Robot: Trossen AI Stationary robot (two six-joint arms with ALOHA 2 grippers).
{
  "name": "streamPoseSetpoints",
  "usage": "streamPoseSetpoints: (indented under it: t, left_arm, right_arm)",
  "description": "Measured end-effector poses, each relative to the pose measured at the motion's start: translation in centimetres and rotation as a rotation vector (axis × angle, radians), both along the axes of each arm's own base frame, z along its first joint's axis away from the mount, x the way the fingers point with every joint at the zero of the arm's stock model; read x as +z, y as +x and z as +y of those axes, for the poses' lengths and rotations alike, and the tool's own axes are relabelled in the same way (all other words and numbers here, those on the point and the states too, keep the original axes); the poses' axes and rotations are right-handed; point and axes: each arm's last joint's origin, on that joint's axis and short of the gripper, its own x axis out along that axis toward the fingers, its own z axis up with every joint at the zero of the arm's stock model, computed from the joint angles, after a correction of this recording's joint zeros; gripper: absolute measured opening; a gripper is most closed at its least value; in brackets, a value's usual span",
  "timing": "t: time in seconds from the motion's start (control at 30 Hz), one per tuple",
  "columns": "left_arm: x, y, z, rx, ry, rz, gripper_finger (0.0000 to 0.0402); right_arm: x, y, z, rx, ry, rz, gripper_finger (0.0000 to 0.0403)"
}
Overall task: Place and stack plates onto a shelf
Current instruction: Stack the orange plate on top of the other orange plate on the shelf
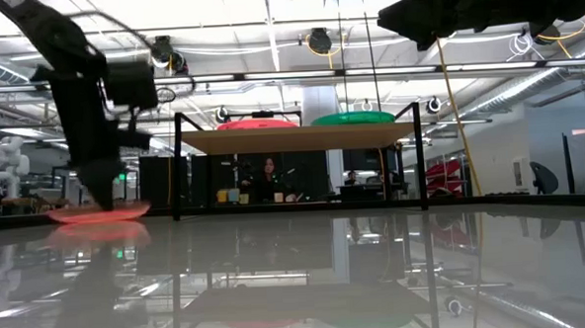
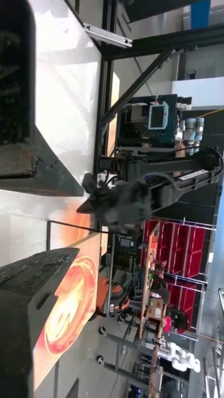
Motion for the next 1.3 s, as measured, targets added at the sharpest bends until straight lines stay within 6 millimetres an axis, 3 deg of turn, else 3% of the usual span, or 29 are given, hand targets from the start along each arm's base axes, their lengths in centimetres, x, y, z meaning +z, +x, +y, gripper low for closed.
streamPoseSetpoints:
  t: [0.4, 0.6, 0.77, 1.0, 1.3]
  left_arm:
    - [8.7, -0.4, -2.4, -0.003, 0.181, -0.342, 0.0004]
    - [12.2, -1.0, -2.5, 0.000, 0.326, -0.467, 0.0004]
    - [15.5, 0.0, -2.3, -0.118, 0.448, -0.606, 0.0004]
    - [18.8, 3.5, -2.0, -0.428, 0.570, -0.737, 0.0003]
    - [17.2, 11.1, 0.3, -0.666, 0.533, -0.470, 0.0003]
  right_arm:
    - [0.0, 0.0, 0.0, -0.002, -0.018, 0.002, 0.0126]
    - [0.0, 0.0, 0.0, -0.002, -0.019, 0.002, 0.0126]
    - [0.0, 0.0, 0.0, -0.002, -0.016, 0.001, 0.0126]
    - [0.1, 0.0, -0.1, -0.026, -0.024, -0.013, 0.0126]
    - [0.2, 0.0, -0.2, -0.050, -0.015, -0.015, 0.0126]
